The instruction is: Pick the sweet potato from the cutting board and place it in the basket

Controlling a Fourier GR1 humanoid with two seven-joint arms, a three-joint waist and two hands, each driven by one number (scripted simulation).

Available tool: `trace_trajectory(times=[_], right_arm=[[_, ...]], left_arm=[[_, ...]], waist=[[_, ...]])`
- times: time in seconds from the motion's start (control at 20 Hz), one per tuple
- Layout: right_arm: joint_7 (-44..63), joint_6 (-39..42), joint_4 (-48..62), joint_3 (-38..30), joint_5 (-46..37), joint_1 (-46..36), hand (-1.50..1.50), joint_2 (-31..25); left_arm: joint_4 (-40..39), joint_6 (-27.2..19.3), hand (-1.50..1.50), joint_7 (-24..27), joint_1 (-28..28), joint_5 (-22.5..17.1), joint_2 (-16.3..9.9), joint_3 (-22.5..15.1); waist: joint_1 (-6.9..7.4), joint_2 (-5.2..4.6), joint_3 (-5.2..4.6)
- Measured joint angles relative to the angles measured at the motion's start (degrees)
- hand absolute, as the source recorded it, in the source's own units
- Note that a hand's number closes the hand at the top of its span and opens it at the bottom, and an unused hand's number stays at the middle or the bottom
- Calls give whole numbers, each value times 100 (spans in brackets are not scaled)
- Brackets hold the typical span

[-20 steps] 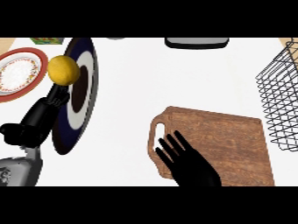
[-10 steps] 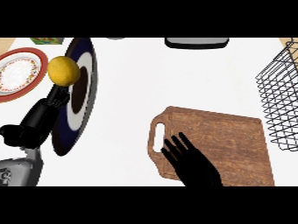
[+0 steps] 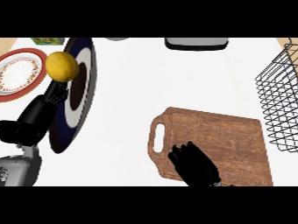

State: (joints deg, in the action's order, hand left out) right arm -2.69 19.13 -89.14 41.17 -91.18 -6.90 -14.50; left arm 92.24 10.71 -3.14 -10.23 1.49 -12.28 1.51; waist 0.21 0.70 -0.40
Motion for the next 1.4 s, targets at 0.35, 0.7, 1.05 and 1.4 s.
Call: trace_trajectory(times=[0.35,0.7,1.05,1.4], right_arm=[[-52,-322,-529,-357,287,688,150,-290],[46,-1262,-1319,-1628,1695,2503,150,-410],[-567,-1767,-2313,-2139,3181,3883,150,-527],[-1145,-1837,-3936,-2239,4968,4842,150,-254]], left_arm=[[-73,-70,0,118,49,123,34,46],[-4,-2,0,181,282,34,-57,189],[49,7,0,94,199,55,-10,139],[109,5,0,132,327,74,7,136]], waist=[[-128,7,-10],[-271,-18,32],[-197,-43,40],[-211,-32,41]])
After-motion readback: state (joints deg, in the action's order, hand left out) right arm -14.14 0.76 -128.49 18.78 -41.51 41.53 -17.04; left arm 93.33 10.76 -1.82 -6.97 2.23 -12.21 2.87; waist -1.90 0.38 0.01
